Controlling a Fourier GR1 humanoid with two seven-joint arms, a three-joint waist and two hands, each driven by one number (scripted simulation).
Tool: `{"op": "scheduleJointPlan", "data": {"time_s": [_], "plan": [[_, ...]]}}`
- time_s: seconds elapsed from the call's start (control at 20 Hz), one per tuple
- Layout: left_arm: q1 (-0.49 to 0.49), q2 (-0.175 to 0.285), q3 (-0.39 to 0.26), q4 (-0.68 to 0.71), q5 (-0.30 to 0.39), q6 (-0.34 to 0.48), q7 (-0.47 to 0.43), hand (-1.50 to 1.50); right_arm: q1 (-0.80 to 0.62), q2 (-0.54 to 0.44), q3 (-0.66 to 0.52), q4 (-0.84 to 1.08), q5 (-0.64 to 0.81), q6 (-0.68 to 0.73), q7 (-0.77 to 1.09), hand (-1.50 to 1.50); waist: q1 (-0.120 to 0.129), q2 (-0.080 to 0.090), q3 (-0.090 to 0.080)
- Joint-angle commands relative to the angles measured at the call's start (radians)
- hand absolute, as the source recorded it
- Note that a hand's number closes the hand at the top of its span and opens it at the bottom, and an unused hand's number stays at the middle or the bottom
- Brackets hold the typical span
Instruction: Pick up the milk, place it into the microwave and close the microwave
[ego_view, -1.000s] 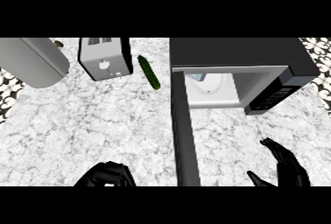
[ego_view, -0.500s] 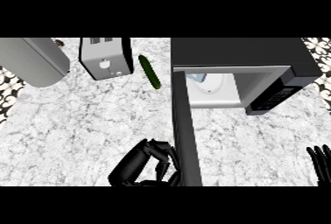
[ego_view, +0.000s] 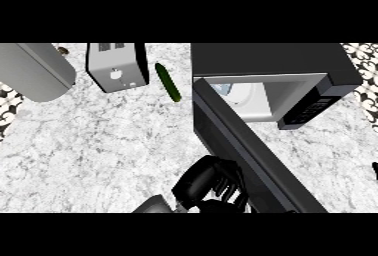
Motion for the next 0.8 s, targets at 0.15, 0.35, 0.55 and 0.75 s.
{"op": "scheduleJointPlan", "data": {"time_s": [0.15,0.35,0.55,0.75], "plan": [[-0.195,-0.005,-0.196,0.219,0.220,0.128,0.044,1.50,-0.023,-0.054,-0.002,-0.104,-0.089,0.071,0.095,-1.50,-0.049,0.011,-0.001],[-0.282,-0.005,-0.241,0.245,0.331,0.136,0.068,-1.50,-0.048,-0.063,0.025,-0.138,-0.100,0.092,0.119,-1.50,-0.087,0.019,-0.001],[-0.308,-0.005,-0.222,0.229,0.407,0.210,-0.029,-1.50,-0.073,-0.098,0.037,-0.177,-0.134,0.135,0.147,-1.50,-0.126,0.027,-0.004],[-0.352,-0.005,-0.180,0.208,0.492,0.235,-0.102,1.50,-0.098,-0.134,0.032,-0.227,-0.173,0.160,0.175,-1.50,-0.165,0.034,-0.007]]}}
